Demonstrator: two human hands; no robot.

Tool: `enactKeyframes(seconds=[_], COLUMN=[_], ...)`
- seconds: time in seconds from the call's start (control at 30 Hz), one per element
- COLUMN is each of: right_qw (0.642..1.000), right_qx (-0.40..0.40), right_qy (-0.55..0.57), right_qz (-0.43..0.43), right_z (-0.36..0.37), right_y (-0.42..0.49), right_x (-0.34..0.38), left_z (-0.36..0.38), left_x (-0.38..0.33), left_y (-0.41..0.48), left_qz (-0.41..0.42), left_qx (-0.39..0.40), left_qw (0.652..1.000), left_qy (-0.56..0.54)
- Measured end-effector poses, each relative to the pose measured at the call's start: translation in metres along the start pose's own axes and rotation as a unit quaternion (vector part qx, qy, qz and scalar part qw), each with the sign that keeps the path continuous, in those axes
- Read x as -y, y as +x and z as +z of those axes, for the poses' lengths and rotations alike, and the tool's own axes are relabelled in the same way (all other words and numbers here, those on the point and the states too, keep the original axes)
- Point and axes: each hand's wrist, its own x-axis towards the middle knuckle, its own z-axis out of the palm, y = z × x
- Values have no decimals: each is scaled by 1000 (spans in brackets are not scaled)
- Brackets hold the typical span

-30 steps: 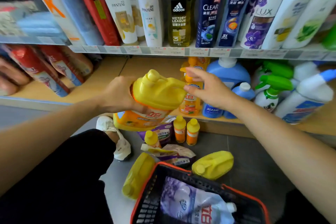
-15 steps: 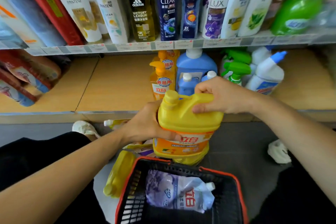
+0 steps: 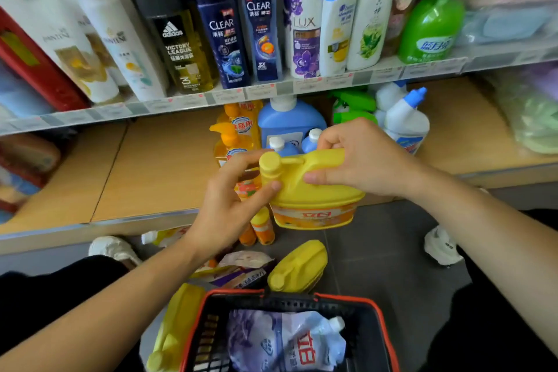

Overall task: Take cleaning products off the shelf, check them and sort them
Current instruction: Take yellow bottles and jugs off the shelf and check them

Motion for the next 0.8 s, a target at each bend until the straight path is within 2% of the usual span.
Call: enactKeyframes(seconds=[0.27,0.47,0.57,0.67,0.8], right_qw=[1000,999,999,996,988], right_qx=[-30,-17,15,43,80], right_qy=[5,4,43,79,131], right_qz=[8,27,23,21,31], right_z=[-4,3,-2,-8,-11], right_y=[1,3,7,11,15], right_x=[-2,-2,-4,-6,-6], left_z=[9,13,8,4,3], left_x=[-8,-9,-13,-19,-33], left_y=[10,13,17,18,19], left_qz=[39,93,119,85,-19], left_qx=[11,18,57,100,136], left_qw=[999,984,975,982,990], left_qy=[24,149,177,135,-26])
